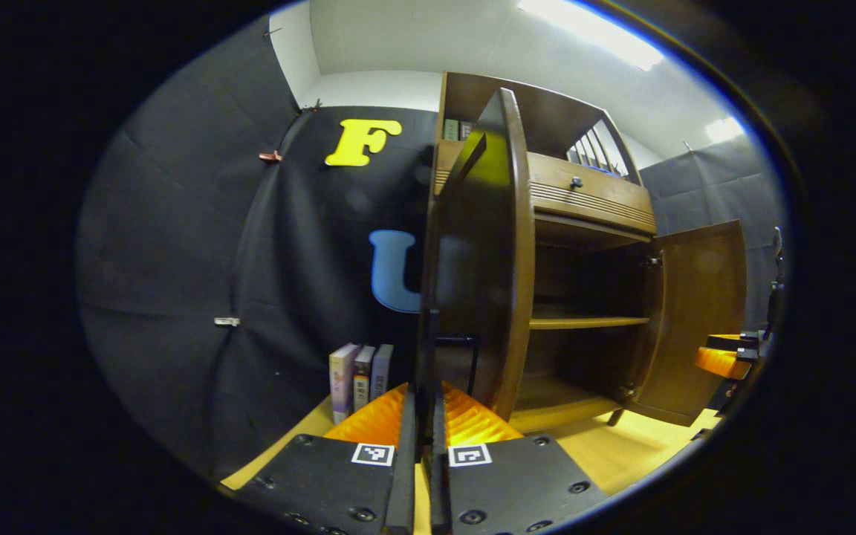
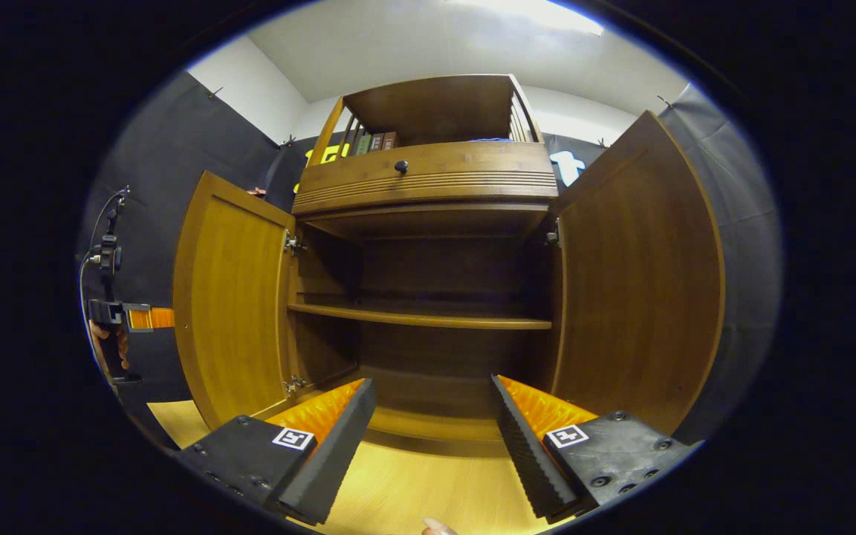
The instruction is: Open the right door of the double-door shoe cabinet with the right hand, and open the left door with the left hand.
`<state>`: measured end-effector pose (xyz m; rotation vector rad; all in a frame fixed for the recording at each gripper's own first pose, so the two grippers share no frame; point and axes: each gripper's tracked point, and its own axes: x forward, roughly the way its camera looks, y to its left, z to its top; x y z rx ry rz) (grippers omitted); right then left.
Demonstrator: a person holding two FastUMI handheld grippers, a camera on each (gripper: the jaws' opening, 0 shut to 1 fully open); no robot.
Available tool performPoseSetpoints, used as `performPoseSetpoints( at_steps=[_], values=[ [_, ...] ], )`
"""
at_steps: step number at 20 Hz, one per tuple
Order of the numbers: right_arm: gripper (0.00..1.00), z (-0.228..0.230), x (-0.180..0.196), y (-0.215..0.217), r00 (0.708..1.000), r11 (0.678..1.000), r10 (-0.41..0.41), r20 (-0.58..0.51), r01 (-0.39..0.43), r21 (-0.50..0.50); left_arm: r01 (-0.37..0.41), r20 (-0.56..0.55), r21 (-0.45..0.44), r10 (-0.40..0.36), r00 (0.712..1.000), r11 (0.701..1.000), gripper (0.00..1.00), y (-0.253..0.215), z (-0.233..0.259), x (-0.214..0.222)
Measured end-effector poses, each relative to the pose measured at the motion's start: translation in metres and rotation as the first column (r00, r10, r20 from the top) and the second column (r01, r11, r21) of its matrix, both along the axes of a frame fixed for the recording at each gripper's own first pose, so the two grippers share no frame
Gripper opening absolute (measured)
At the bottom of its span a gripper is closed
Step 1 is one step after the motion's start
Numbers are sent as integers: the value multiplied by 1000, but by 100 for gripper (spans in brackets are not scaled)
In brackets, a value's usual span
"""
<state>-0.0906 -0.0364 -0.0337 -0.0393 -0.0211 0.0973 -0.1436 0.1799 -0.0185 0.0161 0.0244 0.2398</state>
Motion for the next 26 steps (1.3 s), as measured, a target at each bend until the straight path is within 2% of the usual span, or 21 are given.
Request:
performPoseSetpoints(
  at_steps=[8,9,11,12,14,15,16,17,18,22,26],
  values=[
    [97,10,10,20,996,994,84,12,-85,67,154,84,-1,-153,985,988,11,-68,48,-51],
    [99,10,12,18,997,993,80,7,-80,81,183,88,-9,-182,979,983,11,-82,51,-49],
    [97,10,19,7,999,994,42,-8,-41,101,220,88,-22,-217,972,975,11,-103,54,-40],
    [95,8,21,-1,1000,994,18,-15,-16,107,218,84,-18,-216,973,976,11,-110,55,-32],
    [100,6,26,-13,999,994,-41,-23,43,100,183,72,6,-182,981,983,11,-119,52,-12],
    [98,6,27,-18,998,994,-63,-19,65,85,174,65,21,-175,983,985,10,-129,47,-1],
    [98,5,27,-20,997,995,-82,-16,83,63,172,59,39,-175,983,984,18,-138,42,11],
    [98,5,28,-23,995,995,-95,-11,95,37,171,53,50,-174,983,984,20,-147,37,24],
    [99,4,28,-24,995,995,-99,-5,99,14,175,45,53,-178,983,983,28,-155,31,36],
    [99,7,36,-14,996,996,-88,3,88,-31,184,20,59,-186,982,981,65,-184,16,80],
    [97,17,47,1,996,995,-84,14,85,-47,135,28,92,-139,990,987,99,-191,21,110]
  ],
)
